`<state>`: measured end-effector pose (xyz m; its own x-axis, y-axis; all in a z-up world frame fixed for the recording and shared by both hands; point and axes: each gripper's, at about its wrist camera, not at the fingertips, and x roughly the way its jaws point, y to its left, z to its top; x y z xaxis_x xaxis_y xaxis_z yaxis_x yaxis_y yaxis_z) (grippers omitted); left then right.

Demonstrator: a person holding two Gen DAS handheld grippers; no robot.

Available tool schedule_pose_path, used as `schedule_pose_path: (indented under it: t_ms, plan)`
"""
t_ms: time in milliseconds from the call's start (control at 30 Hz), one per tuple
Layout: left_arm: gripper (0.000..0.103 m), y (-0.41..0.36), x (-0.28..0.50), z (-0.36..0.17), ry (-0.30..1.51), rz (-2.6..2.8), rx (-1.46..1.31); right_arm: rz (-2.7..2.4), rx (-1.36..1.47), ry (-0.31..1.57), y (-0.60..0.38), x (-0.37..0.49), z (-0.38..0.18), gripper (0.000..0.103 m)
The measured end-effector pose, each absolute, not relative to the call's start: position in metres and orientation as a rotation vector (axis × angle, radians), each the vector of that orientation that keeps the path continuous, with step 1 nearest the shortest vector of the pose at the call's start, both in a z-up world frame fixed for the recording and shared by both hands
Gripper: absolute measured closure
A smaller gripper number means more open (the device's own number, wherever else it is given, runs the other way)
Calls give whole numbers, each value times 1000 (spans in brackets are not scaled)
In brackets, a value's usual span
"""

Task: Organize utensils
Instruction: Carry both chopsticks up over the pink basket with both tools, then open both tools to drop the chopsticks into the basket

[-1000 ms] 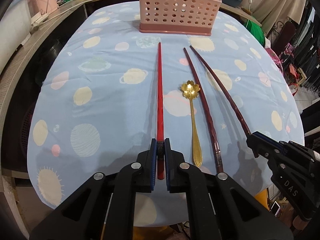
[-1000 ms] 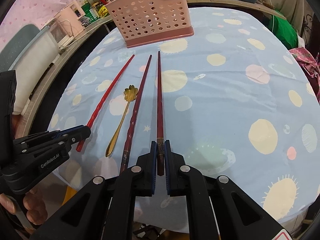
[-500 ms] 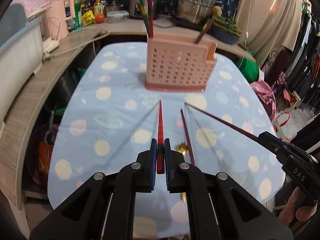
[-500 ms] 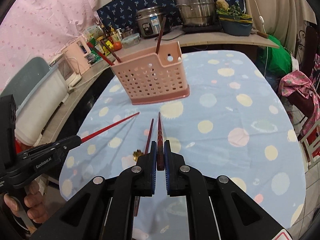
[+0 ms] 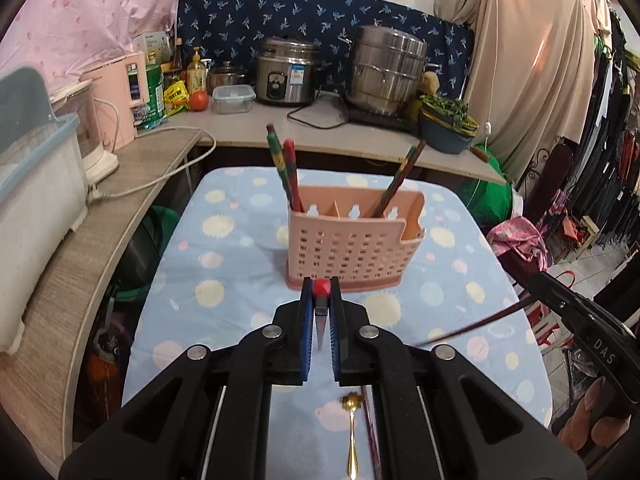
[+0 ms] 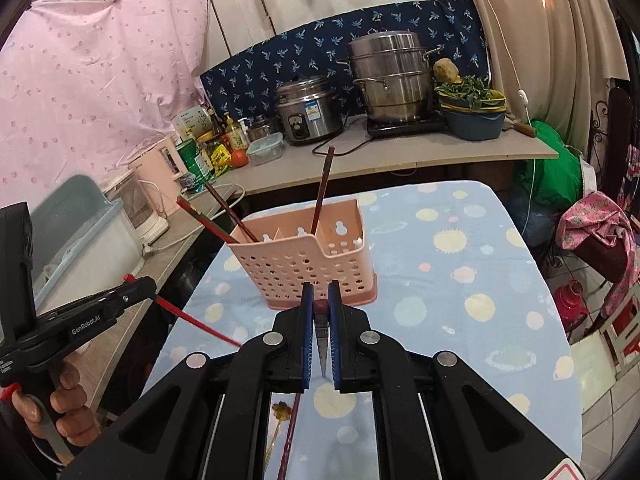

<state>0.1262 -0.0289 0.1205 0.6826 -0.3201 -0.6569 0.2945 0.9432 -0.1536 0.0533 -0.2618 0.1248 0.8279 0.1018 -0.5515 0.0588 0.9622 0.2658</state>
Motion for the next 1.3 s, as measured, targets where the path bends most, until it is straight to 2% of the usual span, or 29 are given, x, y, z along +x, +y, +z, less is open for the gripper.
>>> schedule_pose_path:
  t_ms: [267,567,800,967,1300]
  plan:
    - [96,-30,142,154,687,-371,-74,36,323,481,-275,67,163,96]
    - [96,-35,161,220,526,-376,-104,37,342,321,-282,94,217,96]
    - [96,-43,184,259,413,-361,-97,31,367,270,-285,132,240,96]
    - [96,-49,204,262,396,-342,-86,20,369,268,-283,158,238,96]
    - [96,-58,239,229,448,-315,-58,8,373,362,-284,197,203,96]
